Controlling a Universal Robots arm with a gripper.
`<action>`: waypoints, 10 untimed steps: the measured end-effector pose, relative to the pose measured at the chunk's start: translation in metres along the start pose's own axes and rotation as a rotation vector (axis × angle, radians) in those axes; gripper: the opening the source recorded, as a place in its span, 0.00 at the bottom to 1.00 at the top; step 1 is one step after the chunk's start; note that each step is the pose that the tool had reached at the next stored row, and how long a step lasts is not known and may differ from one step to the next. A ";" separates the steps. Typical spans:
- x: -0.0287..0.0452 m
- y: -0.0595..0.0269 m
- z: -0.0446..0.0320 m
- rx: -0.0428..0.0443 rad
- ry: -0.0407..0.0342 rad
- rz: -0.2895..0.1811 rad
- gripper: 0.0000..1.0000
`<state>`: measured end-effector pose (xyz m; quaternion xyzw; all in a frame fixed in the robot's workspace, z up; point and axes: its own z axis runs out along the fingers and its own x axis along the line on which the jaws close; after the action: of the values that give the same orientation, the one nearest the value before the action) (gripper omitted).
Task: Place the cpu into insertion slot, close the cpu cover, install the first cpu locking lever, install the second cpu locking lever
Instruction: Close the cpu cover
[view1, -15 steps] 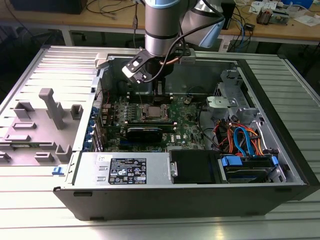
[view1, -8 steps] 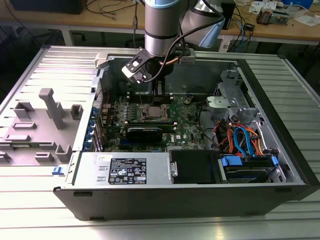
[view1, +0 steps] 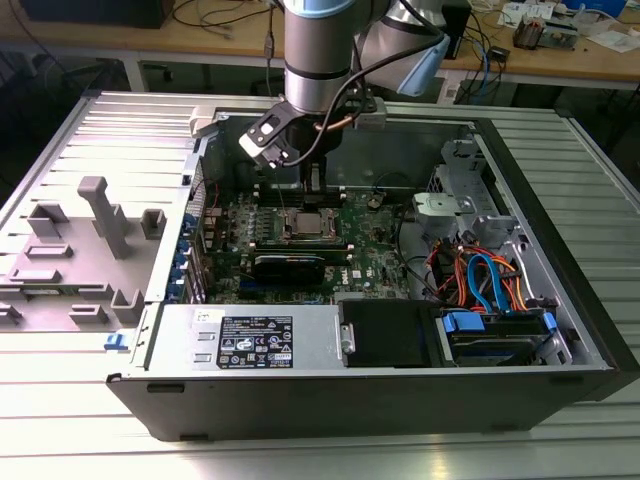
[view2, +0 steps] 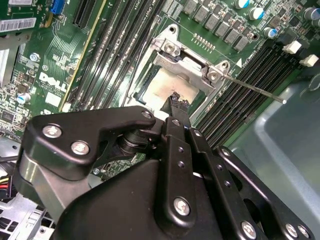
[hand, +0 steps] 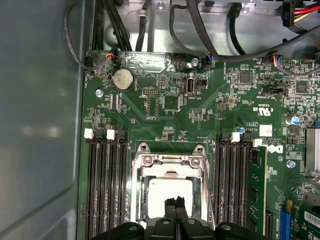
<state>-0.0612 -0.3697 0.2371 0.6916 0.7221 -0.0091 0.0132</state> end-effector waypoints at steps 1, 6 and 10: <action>-0.0005 -0.0010 0.0001 0.0001 -0.0001 -0.002 0.11; -0.0026 -0.0036 0.0007 -0.0001 0.0002 -0.005 0.11; -0.0027 -0.0038 0.0007 -0.0001 0.0001 -0.005 0.11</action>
<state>-0.0649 -0.3726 0.2366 0.6897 0.7239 -0.0091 0.0131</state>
